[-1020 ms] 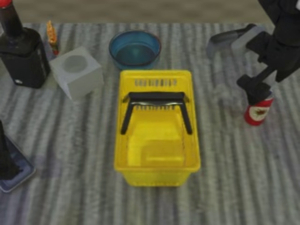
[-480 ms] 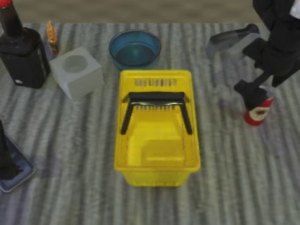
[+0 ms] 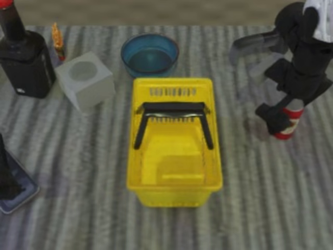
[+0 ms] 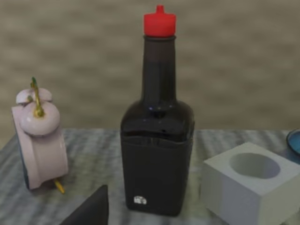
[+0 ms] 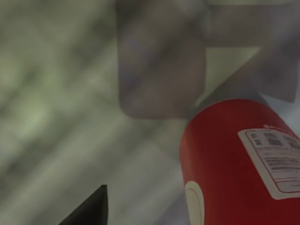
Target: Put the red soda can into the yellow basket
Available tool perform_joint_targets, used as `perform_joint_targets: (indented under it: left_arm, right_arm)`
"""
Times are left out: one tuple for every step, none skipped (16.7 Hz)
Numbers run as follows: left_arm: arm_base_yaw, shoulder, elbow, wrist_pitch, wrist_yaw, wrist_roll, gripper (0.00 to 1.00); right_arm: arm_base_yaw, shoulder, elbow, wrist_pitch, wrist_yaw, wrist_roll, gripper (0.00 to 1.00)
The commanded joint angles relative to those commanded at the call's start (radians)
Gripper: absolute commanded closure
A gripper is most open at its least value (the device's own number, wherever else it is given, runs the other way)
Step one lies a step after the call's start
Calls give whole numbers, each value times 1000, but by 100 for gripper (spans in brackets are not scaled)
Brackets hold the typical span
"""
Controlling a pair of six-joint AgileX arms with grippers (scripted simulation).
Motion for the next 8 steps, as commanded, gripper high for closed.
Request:
perform_joint_targets:
  left_arm:
    - [0, 0, 0, 0, 0, 0, 0]
    - [0, 0, 0, 0, 0, 0, 0]
    - [0, 0, 0, 0, 0, 0, 0]
    - [0, 0, 0, 0, 0, 0, 0]
    - [0, 0, 0, 0, 0, 0, 0]
    - [0, 0, 0, 0, 0, 0, 0]
    - [0, 0, 0, 0, 0, 0, 0]
    - [0, 0, 0, 0, 0, 0, 0]
  right_arm:
    - [0, 0, 0, 0, 0, 0, 0]
    - [0, 0, 0, 0, 0, 0, 8]
    - [0, 0, 0, 0, 0, 0, 15]
    - [0, 0, 0, 0, 0, 0, 23]
    - [0, 0, 0, 0, 0, 0, 30]
    - [0, 0, 0, 0, 0, 0, 38]
    - [0, 0, 0, 0, 0, 0, 45]
    - [0, 0, 0, 0, 0, 0, 53]
